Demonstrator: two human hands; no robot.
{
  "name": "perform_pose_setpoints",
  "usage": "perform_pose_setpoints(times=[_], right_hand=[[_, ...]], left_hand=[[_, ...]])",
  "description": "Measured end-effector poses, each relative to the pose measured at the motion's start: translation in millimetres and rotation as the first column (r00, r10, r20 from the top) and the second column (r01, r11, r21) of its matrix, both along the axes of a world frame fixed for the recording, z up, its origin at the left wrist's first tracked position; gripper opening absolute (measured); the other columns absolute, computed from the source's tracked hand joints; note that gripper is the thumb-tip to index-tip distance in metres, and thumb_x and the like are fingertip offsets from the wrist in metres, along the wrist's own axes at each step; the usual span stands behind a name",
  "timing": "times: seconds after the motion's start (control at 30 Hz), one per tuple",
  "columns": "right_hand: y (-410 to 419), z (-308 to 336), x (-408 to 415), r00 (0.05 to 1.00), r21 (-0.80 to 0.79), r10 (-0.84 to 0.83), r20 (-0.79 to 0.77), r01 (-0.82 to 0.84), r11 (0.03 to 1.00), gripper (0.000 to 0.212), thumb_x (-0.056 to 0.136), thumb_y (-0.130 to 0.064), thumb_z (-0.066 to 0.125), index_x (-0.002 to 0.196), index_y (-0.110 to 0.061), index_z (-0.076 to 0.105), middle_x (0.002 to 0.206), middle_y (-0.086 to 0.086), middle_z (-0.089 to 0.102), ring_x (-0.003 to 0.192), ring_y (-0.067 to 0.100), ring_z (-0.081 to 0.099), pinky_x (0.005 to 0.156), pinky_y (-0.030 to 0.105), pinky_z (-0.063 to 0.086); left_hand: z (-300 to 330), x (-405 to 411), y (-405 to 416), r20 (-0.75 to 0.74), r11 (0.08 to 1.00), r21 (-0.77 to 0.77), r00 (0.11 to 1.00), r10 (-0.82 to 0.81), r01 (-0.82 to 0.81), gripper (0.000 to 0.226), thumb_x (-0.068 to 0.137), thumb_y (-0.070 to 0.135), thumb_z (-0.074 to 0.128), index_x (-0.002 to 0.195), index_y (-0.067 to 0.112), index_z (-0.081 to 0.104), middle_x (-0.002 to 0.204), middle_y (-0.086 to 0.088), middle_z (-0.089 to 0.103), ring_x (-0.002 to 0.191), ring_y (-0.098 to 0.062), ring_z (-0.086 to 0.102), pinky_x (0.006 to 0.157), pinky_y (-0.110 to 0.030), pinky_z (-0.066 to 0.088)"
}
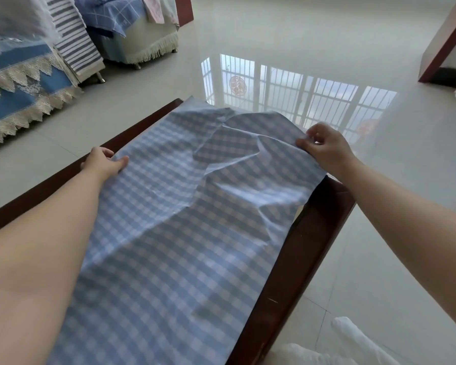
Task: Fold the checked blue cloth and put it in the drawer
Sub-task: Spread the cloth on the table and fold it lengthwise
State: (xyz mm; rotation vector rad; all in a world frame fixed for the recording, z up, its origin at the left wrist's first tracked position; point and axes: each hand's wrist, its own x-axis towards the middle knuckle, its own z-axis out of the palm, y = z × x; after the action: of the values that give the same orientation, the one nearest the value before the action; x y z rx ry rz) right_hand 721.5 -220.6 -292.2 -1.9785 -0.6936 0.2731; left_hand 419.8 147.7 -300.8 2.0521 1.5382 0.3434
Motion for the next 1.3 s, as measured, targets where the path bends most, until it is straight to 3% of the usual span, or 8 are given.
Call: perform_pose_setpoints(times=[0.27, 0.57, 0.73, 0.9, 0.97, 1.07, 1.2, 1.3], right_hand=[[0.7, 13.9, -2.4, 0.997, 0.116, -0.020, 0.073, 0.012, 0.993, 0.018, 0.085, -0.029, 0.067, 0.072, -0.019, 0.060, 0.067, -0.008, 0.054, 0.064, 0.006, 0.048, 0.065, 0.026, 0.040], [6.7, 37.9, -4.6, 0.998, -0.104, 0.066, -0.006, -0.066, 0.992, 0.008, 0.092, -0.024, 0.057, 0.088, -0.019, 0.061, 0.065, -0.008, 0.055, 0.047, 0.002, 0.048, 0.050, 0.021, 0.040], [-8.3, 91.7, 20.2, 0.998, 0.182, 0.062, 0.002, -0.062, 0.981, 0.006, 0.082, -0.022, 0.071, 0.086, -0.021, 0.067, 0.084, -0.005, 0.062, 0.060, 0.004, 0.053, 0.061, 0.023, 0.044], [-10.0, 65.1, 38.3, 0.988, -0.505, 0.006, 0.157, 0.076, 0.860, 0.050, 0.082, -0.061, 0.058, 0.078, -0.011, 0.059, 0.079, 0.001, 0.054, 0.076, 0.022, 0.053, 0.067, 0.032, 0.042], [-22.3, 60.9, 42.5, 0.998, -0.516, 0.025, -0.051, -0.047, 0.855, 0.058, 0.079, -0.064, 0.058, 0.066, -0.008, 0.056, 0.070, 0.004, 0.054, 0.069, 0.021, 0.052, 0.065, 0.031, 0.042], [-33.0, 65.1, 38.7, 0.963, -0.460, 0.104, -0.247, -0.211, 0.862, 0.036, 0.083, -0.040, 0.069, 0.100, -0.009, 0.069, 0.102, 0.008, 0.066, 0.097, 0.025, 0.061, 0.092, 0.037, 0.048], [-16.6, 94.5, 29.1, 0.991, 0.019, 0.120, 0.058, -0.121, 0.992, 0.009, 0.081, -0.025, 0.073, 0.077, -0.020, 0.067, 0.071, -0.001, 0.060, 0.060, 0.003, 0.054, 0.062, 0.021, 0.046], [-9.7, 76.8, 41.1, 0.970, -0.263, -0.021, 0.244, 0.087, 0.961, 0.035, 0.085, -0.048, 0.063, 0.083, -0.014, 0.066, 0.081, 0.003, 0.059, 0.073, 0.015, 0.057, 0.068, 0.025, 0.041]], left_hand=[[-11.4, -1.9, -32.9, 0.332, 0.966, 0.189, 0.937, 0.105, -0.175, 0.025, 0.087, 0.031, 0.064, 0.096, 0.008, 0.065, 0.100, -0.018, 0.069, 0.090, -0.033, 0.063, 0.077, -0.031, 0.046], [11.3, 14.3, -43.1, -0.149, 0.932, 0.362, 0.986, 0.076, -0.017, 0.029, 0.101, 0.021, 0.037, 0.111, 0.005, 0.059, 0.116, -0.026, 0.060, 0.114, -0.042, 0.050, 0.097, -0.044, 0.033], [23.5, 20.7, -23.4, -0.224, 0.977, 0.190, 0.973, -0.056, 0.100, 0.027, 0.098, 0.014, 0.042, 0.111, 0.001, 0.062, 0.119, -0.028, 0.059, 0.112, -0.042, 0.052, 0.092, -0.041, 0.041], [12.0, 26.1, -28.4, -0.236, 0.973, 0.219, 0.972, -0.023, 0.077, 0.026, 0.099, 0.016, 0.042, 0.108, -0.001, 0.059, 0.115, -0.032, 0.058, 0.111, -0.045, 0.053, 0.091, -0.043, 0.043], [8.2, 26.7, -29.3, -0.222, 0.975, 0.208, 0.975, -0.028, 0.076, 0.030, 0.099, 0.021, 0.040, 0.109, -0.001, 0.057, 0.117, -0.032, 0.057, 0.111, -0.047, 0.052, 0.092, -0.045, 0.042], [0.2, 27.9, -34.1, -0.228, 0.978, 0.193, 0.973, -0.032, 0.077, 0.037, 0.098, 0.029, 0.041, 0.118, 0.000, 0.054, 0.126, -0.033, 0.050, 0.118, -0.049, 0.045, 0.101, -0.046, 0.037], [-8.7, 29.3, -44.2, -0.226, 0.954, 0.293, 0.974, 0.007, 0.061, 0.035, 0.099, 0.028, 0.041, 0.119, 0.002, 0.053, 0.133, -0.030, 0.041, 0.122, -0.047, 0.037, 0.105, -0.047, 0.031], [-12.3, 28.5, -46.5, -0.237, 0.943, 0.327, 0.971, 0.030, 0.051, 0.035, 0.099, 0.029, 0.039, 0.120, 0.003, 0.051, 0.135, -0.027, 0.041, 0.124, -0.045, 0.035, 0.104, -0.047, 0.029]])
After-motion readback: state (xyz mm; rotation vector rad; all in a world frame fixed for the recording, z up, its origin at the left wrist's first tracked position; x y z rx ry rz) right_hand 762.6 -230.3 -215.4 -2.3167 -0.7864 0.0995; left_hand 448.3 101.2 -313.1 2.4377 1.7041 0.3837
